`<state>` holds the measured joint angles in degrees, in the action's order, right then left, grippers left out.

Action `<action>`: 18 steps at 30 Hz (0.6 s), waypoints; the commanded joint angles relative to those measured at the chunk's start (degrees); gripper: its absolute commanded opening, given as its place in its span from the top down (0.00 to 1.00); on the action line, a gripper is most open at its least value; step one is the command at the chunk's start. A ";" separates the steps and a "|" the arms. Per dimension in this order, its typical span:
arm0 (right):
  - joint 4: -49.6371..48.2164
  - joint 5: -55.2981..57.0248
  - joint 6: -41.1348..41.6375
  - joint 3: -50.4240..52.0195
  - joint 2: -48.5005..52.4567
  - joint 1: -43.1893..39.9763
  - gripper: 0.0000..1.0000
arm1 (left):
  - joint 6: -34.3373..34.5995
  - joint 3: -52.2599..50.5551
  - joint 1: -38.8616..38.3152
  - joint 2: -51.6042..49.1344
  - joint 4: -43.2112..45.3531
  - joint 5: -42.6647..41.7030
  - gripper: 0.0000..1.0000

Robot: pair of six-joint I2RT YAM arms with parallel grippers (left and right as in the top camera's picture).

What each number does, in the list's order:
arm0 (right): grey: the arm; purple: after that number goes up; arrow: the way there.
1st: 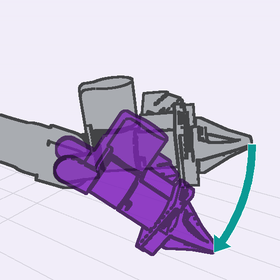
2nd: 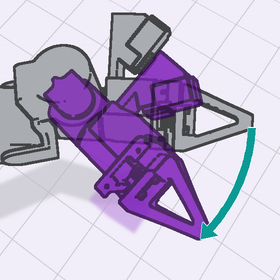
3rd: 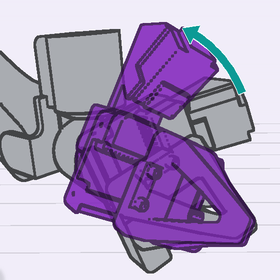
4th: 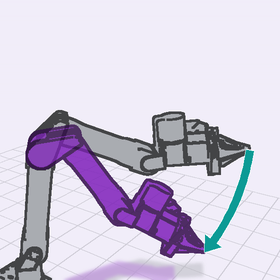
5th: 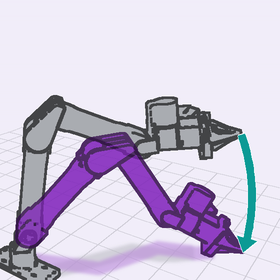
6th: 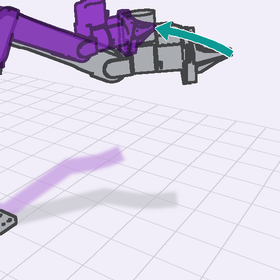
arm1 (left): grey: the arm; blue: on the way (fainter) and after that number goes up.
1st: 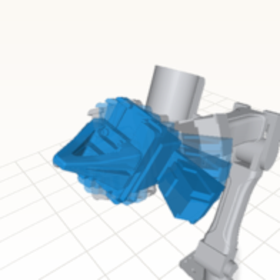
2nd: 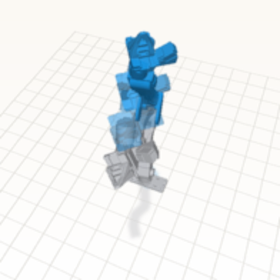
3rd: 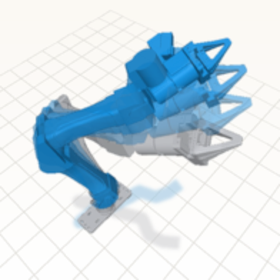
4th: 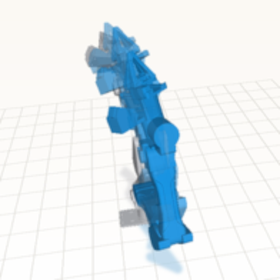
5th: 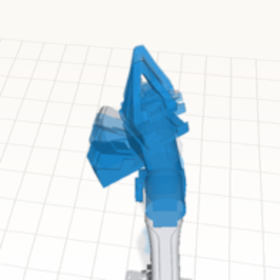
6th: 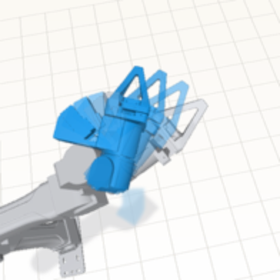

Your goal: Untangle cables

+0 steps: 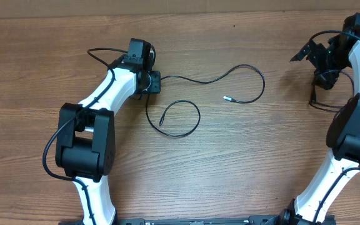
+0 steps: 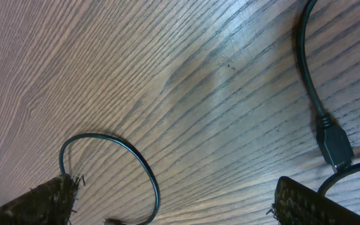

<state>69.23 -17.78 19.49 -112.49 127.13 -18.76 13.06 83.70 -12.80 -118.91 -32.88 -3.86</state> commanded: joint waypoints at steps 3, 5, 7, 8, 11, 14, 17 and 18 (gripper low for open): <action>-0.20 -0.33 0.02 -1.01 -1.09 -0.09 0.00 | -4.44 -0.35 -0.61 -0.55 1.77 -2.34 0.55; -0.20 -0.33 0.02 -1.01 -1.09 -0.09 0.00 | -6.75 -0.35 -0.83 -0.81 2.60 -3.78 0.53; -0.20 -0.33 0.02 -1.01 -1.09 -0.09 0.00 | -7.87 -0.35 -1.09 -0.96 3.19 -4.31 0.53; -0.17 -0.33 0.02 -1.01 -1.09 -0.09 0.00 | -8.11 -0.35 -1.29 -0.98 3.39 -4.35 0.53; -0.20 -0.33 0.02 -1.01 -1.09 -0.09 0.00 | -8.22 -0.35 -1.64 -1.01 3.58 -4.02 0.57; -0.20 -0.33 0.02 -1.01 -1.09 -0.09 0.00 | -8.17 -0.37 -2.01 -1.01 3.98 -3.28 0.59; -0.17 -0.33 0.02 -1.01 -1.09 -0.09 0.00 | -8.20 -0.37 -2.34 -1.11 4.44 -2.97 0.58; -0.20 -0.33 0.02 -1.01 -1.09 -0.09 0.00 | -8.20 -0.37 -2.40 -1.25 4.55 -2.97 0.57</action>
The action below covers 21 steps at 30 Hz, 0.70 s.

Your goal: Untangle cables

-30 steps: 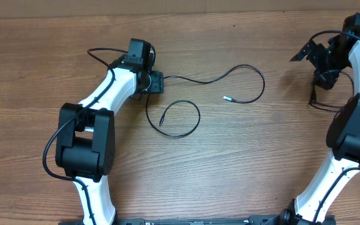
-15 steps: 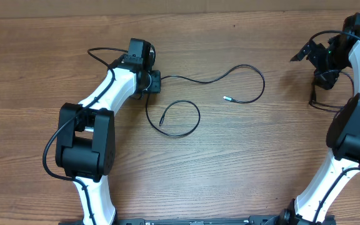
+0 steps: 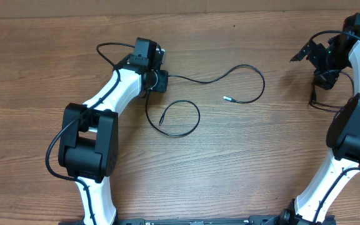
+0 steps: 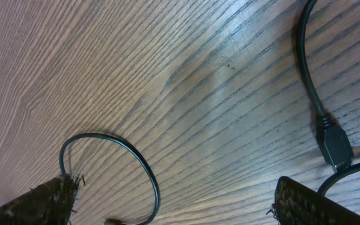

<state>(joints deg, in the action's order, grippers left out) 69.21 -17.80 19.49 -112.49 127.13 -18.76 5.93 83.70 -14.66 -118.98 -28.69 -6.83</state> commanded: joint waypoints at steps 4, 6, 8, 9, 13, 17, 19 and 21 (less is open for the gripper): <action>-0.15 -0.31 0.02 -1.01 -1.09 -0.09 0.00 | -1.05 -0.37 -0.74 -1.64 1.14 -0.02 0.54; -0.15 -0.31 0.02 -1.01 -1.09 -0.09 0.00 | -1.05 -0.37 -0.76 -1.66 1.38 -0.02 0.54; -0.17 -0.31 0.02 -1.01 -1.09 -0.09 0.00 | -1.05 -0.37 -0.76 -1.66 1.36 -0.02 0.56; -0.17 -0.31 0.02 -1.01 -1.09 -0.09 0.00 | -1.05 -0.37 -0.76 -1.66 1.33 -0.02 0.59; -0.17 -0.31 0.02 -1.01 -1.09 -0.09 0.00 | -1.05 -0.42 -0.76 -1.66 1.36 -0.02 0.69; -0.17 -0.31 0.02 -1.01 -1.09 -0.09 0.00 | -1.05 -0.42 -0.76 -1.66 1.31 -0.02 0.77; -0.17 -0.31 0.02 -1.01 -1.09 -0.09 0.00 | -1.05 -0.42 -0.76 -1.66 1.33 -0.02 0.85; -0.17 -0.31 0.02 -1.01 -1.09 -0.09 0.00 | -1.05 -0.42 -0.76 -1.66 1.40 -0.02 0.92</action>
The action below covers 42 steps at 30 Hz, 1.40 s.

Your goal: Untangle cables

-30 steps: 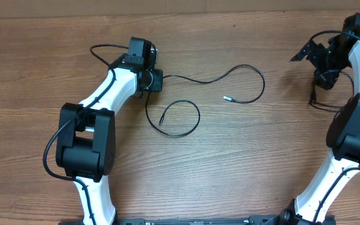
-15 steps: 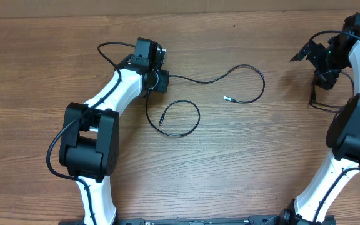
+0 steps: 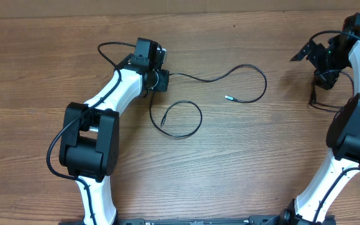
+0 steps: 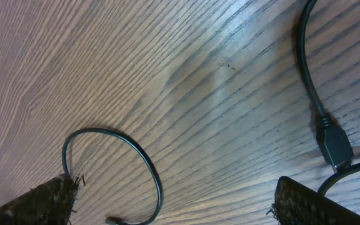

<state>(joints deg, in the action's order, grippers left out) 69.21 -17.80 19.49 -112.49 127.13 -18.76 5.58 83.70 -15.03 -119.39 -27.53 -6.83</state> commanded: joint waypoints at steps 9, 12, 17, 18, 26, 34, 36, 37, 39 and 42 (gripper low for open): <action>-0.15 -0.31 0.02 -1.01 -1.09 -0.09 0.00 | -0.68 -0.42 -0.39 -1.25 0.15 -0.02 0.96; -0.17 -0.31 0.02 -1.01 -1.09 -0.09 0.00 | -0.26 -0.35 -0.39 -1.22 -0.07 -0.07 0.96; -0.15 -0.31 0.02 -1.01 -1.09 -0.09 0.00 | -0.26 2.97 0.24 1.16 -5.22 -2.54 0.96; -0.15 -0.31 0.02 -1.01 -1.09 -0.09 0.00 | -0.28 3.91 0.35 1.77 -6.67 -3.39 0.96; -0.15 -0.31 0.02 -1.01 -1.09 -0.09 0.00 | -4.26 7.39 -0.04 3.19 -13.05 -3.48 0.60; -0.17 -0.31 0.02 -1.01 -1.09 -0.09 0.00 | -13.75 6.38 -0.87 0.79 -12.07 1.27 0.13; -0.17 -0.31 0.02 -1.01 -1.09 -0.09 0.00 | -16.17 6.38 -0.87 -0.13 -11.72 1.18 0.17; -0.15 -0.31 0.02 -1.01 -1.09 -0.09 0.00 | -17.18 6.38 -0.94 -0.70 -11.58 0.85 0.17; -0.17 -0.31 0.02 -1.01 -1.09 -0.09 0.00 | -17.99 6.38 -1.22 -2.54 -11.26 0.87 0.16; -0.17 -0.31 0.02 -1.01 -1.09 -0.09 0.00 | -19.91 6.38 -1.49 -5.86 -10.84 0.87 0.14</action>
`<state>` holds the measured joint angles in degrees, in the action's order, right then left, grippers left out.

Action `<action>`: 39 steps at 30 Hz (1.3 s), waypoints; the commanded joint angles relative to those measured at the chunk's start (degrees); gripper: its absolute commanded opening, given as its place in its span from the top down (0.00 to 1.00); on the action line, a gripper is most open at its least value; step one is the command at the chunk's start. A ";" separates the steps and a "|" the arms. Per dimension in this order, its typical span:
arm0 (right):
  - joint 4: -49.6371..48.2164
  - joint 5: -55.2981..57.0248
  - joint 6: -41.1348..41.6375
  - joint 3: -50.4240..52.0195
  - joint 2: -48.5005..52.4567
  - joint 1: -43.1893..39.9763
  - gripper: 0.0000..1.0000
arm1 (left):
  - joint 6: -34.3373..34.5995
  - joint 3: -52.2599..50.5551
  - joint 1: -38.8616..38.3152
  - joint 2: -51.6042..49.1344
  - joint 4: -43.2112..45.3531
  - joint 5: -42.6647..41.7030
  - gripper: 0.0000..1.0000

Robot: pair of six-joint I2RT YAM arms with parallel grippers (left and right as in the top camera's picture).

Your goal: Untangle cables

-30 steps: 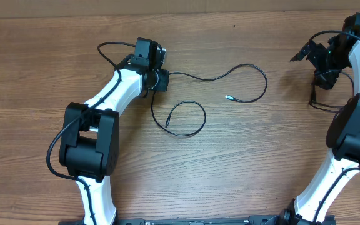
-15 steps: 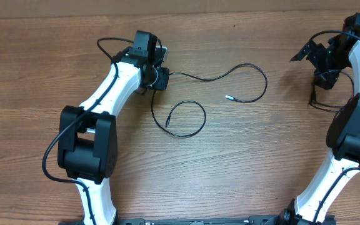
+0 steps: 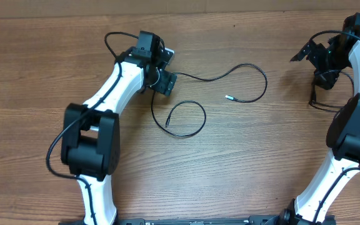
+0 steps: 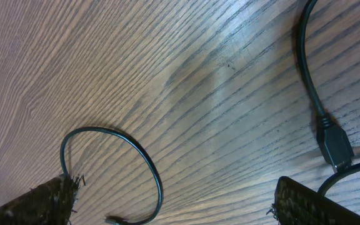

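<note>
A thin black cable [image 3: 217,77] lies across the middle of the wooden table [image 3: 242,162]. One stretch arcs right to a bend and ends in a small plug [image 3: 228,97]. The other stretch drops into a round loop [image 3: 189,119]; the right wrist view shows that loop [image 4: 144,164] too. My left gripper [image 3: 165,81] sits at the cable's left part, shut on it where the two stretches meet. Far off at the table's right edge, my right gripper [image 4: 174,212] hangs open, with only bare wood between its fingertips [image 4: 52,199].
A thicker dark lead with a block plug [image 4: 334,149] lies close to the right gripper, and the right arm's own wiring [image 3: 317,94] hangs there. The left arm's wiring [image 3: 114,40] loops behind its wrist. A pale strip [image 3: 167,6] borders the table's far edge.
My left gripper has shifted a little right and nearer, and has turned at the wrist. The cable's loop has slid slightly right with it. The right arm has not moved.
My left gripper was at the cable's left part from the oldest moment on. At each later moment it stood a little farther right, with the cable's loop and arc also shifted right. Now it is turned as well. My right gripper stayed open at the right edge throughout.
</note>
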<state>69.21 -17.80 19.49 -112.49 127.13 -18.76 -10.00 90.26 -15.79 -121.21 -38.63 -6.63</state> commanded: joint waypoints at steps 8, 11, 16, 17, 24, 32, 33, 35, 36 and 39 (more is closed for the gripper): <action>-0.17 -0.31 0.02 -1.01 -1.09 -0.09 0.00 | -5.44 -0.15 -0.74 -7.48 1.62 4.15 0.82; -0.17 -0.31 0.02 -1.01 -1.09 -0.09 0.00 | -3.10 0.96 -0.74 -6.58 0.31 4.13 0.96; -0.17 -0.31 0.02 -1.01 -1.09 -0.09 0.00 | 6.34 5.31 -0.74 -2.75 -4.83 4.07 0.96; -0.15 -0.31 0.02 -1.01 -1.09 -0.09 0.00 | 8.50 6.64 -0.74 -1.64 -6.67 4.04 0.96; -0.17 -0.31 0.02 -1.01 -1.09 -0.09 0.00 | 14.95 11.63 -0.74 8.57 -16.63 -0.11 0.96; -0.15 -0.31 0.02 -1.01 -1.09 -0.09 0.00 | 16.26 11.63 -0.74 16.87 -24.39 -2.62 0.96; -0.17 -0.31 0.02 -1.01 -1.09 -0.09 0.00 | 16.52 11.63 -0.74 16.87 -25.31 -2.64 0.96; -0.17 -0.31 0.02 -1.01 -1.09 -0.09 0.00 | 17.35 11.41 -0.74 16.65 -27.15 -2.67 0.96; -0.17 -0.31 0.02 -1.01 -1.09 -0.09 0.00 | 18.12 11.39 -0.74 16.55 -27.96 -2.71 0.96; -0.17 -0.31 0.02 -1.01 -1.09 -0.09 0.00 | 18.99 11.37 -0.74 16.50 -29.09 -5.62 0.96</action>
<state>69.19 -17.80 19.46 -112.49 127.13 -18.76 6.70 101.41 -16.16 -104.40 -67.48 -8.97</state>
